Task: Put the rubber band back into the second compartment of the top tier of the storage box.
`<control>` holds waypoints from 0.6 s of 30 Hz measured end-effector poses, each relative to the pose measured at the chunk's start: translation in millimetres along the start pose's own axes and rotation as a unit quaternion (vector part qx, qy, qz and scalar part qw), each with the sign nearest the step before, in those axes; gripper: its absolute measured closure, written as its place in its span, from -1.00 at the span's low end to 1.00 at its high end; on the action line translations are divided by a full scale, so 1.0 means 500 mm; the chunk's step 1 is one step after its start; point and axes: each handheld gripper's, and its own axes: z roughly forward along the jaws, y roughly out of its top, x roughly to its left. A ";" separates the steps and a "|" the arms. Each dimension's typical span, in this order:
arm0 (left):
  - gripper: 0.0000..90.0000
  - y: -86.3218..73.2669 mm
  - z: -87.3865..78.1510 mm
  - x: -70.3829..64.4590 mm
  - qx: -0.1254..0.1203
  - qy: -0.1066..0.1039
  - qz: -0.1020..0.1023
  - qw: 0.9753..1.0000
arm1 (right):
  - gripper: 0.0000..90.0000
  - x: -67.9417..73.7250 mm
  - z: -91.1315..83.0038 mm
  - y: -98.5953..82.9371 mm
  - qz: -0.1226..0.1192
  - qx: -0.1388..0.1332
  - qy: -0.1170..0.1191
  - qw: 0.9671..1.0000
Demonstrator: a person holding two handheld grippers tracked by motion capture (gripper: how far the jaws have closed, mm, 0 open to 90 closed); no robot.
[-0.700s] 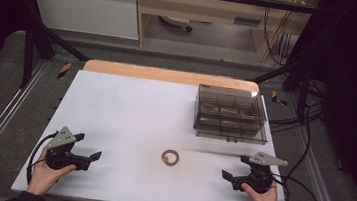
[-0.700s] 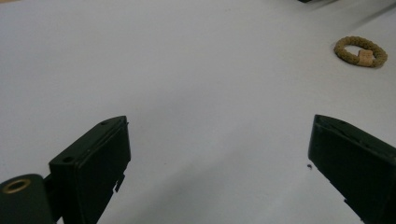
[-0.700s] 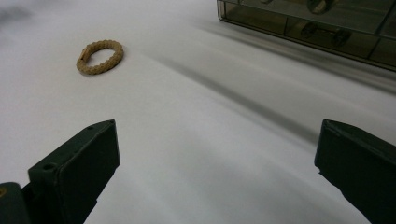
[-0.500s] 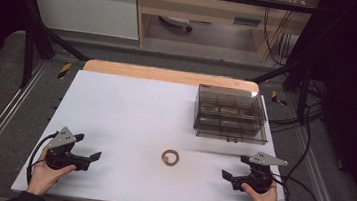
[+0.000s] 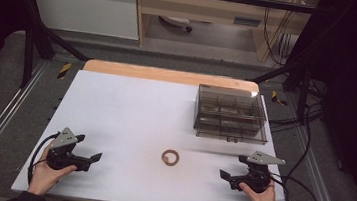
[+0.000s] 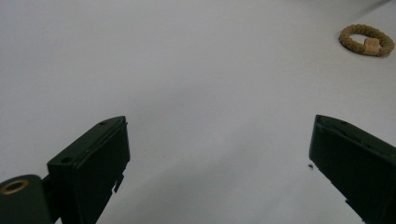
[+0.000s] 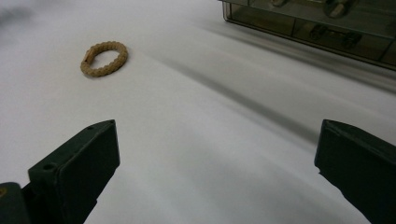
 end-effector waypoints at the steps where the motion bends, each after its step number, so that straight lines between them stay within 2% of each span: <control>1: -0.90 0.000 0.000 0.000 0.000 0.000 -0.001 1.000 | -0.98 0.000 0.001 0.001 -0.002 -0.001 0.000 1.000; 18: -0.91 -0.004 0.001 0.002 0.002 0.002 -0.009 1.000 | -0.98 0.030 0.029 0.017 -0.010 0.000 0.015 1.000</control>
